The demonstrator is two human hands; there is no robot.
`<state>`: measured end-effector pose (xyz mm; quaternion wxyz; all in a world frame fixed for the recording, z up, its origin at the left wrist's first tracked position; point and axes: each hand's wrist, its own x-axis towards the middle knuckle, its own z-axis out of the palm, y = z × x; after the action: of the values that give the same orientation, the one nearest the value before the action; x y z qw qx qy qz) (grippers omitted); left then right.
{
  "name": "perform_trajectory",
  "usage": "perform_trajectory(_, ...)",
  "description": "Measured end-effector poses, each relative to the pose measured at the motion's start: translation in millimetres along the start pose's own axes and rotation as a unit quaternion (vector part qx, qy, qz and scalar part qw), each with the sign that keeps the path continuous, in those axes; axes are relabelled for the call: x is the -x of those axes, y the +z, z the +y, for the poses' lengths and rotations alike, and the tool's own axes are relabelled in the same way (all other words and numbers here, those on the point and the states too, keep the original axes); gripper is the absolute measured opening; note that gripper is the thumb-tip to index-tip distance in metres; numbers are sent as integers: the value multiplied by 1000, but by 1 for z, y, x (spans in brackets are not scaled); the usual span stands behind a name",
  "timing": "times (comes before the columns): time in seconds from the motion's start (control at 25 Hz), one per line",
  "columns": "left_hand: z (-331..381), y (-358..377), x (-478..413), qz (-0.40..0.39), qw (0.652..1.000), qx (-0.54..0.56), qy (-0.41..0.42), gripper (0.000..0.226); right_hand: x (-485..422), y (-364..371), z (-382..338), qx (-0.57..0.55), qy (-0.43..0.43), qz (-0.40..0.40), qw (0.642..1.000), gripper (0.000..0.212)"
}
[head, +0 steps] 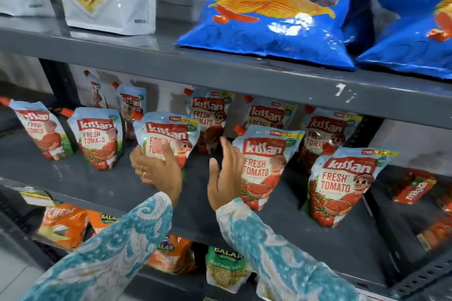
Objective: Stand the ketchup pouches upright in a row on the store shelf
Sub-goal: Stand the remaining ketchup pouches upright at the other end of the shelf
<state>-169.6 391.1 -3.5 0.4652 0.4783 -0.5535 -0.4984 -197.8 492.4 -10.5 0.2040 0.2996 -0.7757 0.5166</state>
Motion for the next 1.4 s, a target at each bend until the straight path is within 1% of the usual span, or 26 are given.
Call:
perform_trajectory(0.04,-6,-8,-23,-25,999,10,-28,82,-5,16,-12,-61,47,-51,996,44)
perform_trajectory(0.08,-13,-14,-44,-67,997,32,-28,85,-15,31,-19,-104,120,-90,983,40)
perform_trajectory(0.12,-18,-18,-64,-119,991,62,-20,86,-27,42,-26,-133,204,-107,964,38)
perform_trajectory(0.16,-17,-21,-82,-172,982,78,-20,85,-40,54,-33,-173,275,-98,941,36)
perform_trajectory(0.2,-16,-23,-99,-214,974,76,-18,82,-50,66,-36,-235,327,-74,912,34)
perform_trajectory(0.24,-14,-24,-113,-243,968,58,-7,75,-59,75,-38,-297,366,-36,881,30)
perform_trajectory(0.28,-10,-24,-121,-262,964,51,7,63,-65,84,-35,-346,390,5,853,26)
perform_trajectory(0.32,-5,-22,-124,-277,959,57,16,53,-70,89,-33,-378,401,40,834,21)
perform_trajectory(0.36,-3,-20,-127,-287,955,66,16,50,-73,94,-30,-400,408,66,818,24)
perform_trajectory(0.44,-2,-14,-125,-302,950,77,3,54,-76,97,-26,-412,408,100,808,34)
perform_trajectory(0.52,-2,-7,-115,-314,947,69,-12,56,-79,88,-26,-404,417,117,806,30)
perform_trajectory(0.6,-5,-2,-109,-330,942,51,-19,59,-78,80,-25,-411,425,143,793,32)
perform_trajectory(0.76,-7,2,-107,-336,940,57,-21,47,-74,72,-32,-379,422,153,809,30)
perform_trajectory(0.84,-6,-1,-108,-343,937,65,-13,47,-72,71,-38,-373,420,157,812,31)
perform_trajectory(0.88,-5,-4,-108,-349,934,70,-14,47,-71,71,-42,-365,425,158,813,27)
perform_trajectory(0.96,-4,-8,-108,-368,925,84,-39,46,-65,73,-45,-342,432,177,815,23)
perform_trajectory(1.0,-4,-10,-107,-374,922,90,-47,43,-58,76,-45,-300,440,190,825,28)
perform_trajectory(1.04,-4,-14,-106,-370,923,94,-48,39,-50,80,-47,-227,451,198,840,34)
perform_trajectory(1.12,-11,-24,-111,-317,942,105,-28,40,-25,95,-66,-89,463,219,854,52)
perform_trajectory(1.16,-21,-31,-118,-270,957,109,-19,39,-12,104,-77,-55,442,218,868,63)
perform_trajectory(1.2,-29,-44,-125,-214,969,119,-15,35,2,115,-86,-44,392,203,896,67)
perform_trajectory(1.24,-36,-59,-137,-153,979,132,-9,31,14,126,-94,-47,329,166,929,61)
perform_trajectory(1.28,-43,-72,-151,-91,987,129,4,32,22,136,-99,-64,279,107,952,50)
perform_trajectory(1.32,-50,-82,-169,-42,993,107,18,39,25,148,-104,-85,247,28,965,41)
perform_trajectory(1.36,-56,-89,-189,-13,997,74,25,52,20,162,-110,-105,238,-50,964,36)
perform_trajectory(1.4,-56,-95,-209,-4,999,36,19,66,11,177,-115,-111,243,-103,958,33)
